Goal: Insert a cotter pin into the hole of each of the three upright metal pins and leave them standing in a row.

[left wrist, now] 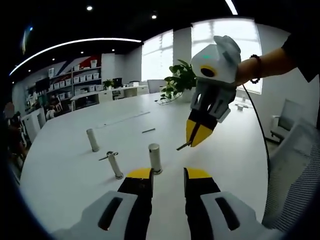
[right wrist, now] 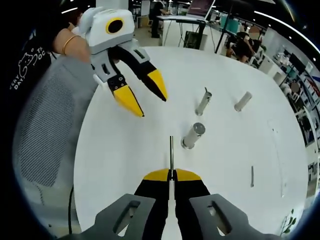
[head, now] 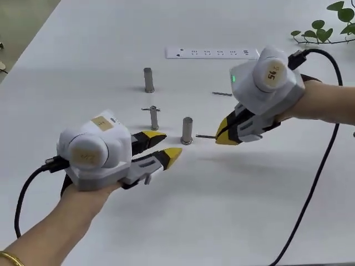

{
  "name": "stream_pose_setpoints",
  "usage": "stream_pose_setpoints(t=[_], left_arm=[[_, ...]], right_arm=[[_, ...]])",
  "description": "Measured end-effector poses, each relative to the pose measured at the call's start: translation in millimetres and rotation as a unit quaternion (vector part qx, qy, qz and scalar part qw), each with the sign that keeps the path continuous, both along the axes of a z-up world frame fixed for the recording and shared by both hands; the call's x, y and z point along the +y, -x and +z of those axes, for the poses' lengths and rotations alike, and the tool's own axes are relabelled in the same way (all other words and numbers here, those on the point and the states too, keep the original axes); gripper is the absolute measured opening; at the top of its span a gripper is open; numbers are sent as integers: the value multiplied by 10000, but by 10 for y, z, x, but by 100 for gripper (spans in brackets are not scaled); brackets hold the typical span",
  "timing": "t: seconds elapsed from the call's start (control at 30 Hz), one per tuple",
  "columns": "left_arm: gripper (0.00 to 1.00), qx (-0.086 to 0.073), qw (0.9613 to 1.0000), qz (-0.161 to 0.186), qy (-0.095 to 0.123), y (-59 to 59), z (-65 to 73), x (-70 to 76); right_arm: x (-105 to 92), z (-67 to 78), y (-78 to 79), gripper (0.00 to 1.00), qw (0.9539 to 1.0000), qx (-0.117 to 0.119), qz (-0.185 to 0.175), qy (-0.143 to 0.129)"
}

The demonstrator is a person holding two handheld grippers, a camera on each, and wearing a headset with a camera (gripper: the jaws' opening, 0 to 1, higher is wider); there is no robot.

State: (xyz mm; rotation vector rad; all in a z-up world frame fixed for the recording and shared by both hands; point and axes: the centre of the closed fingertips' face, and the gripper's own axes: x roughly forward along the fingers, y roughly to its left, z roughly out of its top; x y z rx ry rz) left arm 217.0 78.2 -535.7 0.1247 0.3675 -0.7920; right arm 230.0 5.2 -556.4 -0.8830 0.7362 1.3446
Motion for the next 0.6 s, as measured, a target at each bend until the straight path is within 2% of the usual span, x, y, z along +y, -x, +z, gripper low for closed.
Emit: stream_pose_setpoints(t=[0.23, 0.6], left_arm=[[22, -9, 9996, 141, -250, -100, -128, -60], [21, 84, 9980, 486, -395, -308, -303, -116]], right_arm=[[-53, -30, -138, 0, 9999, -51, -11, 154], [-53, -51, -292, 0, 9996, -97, 52, 244]])
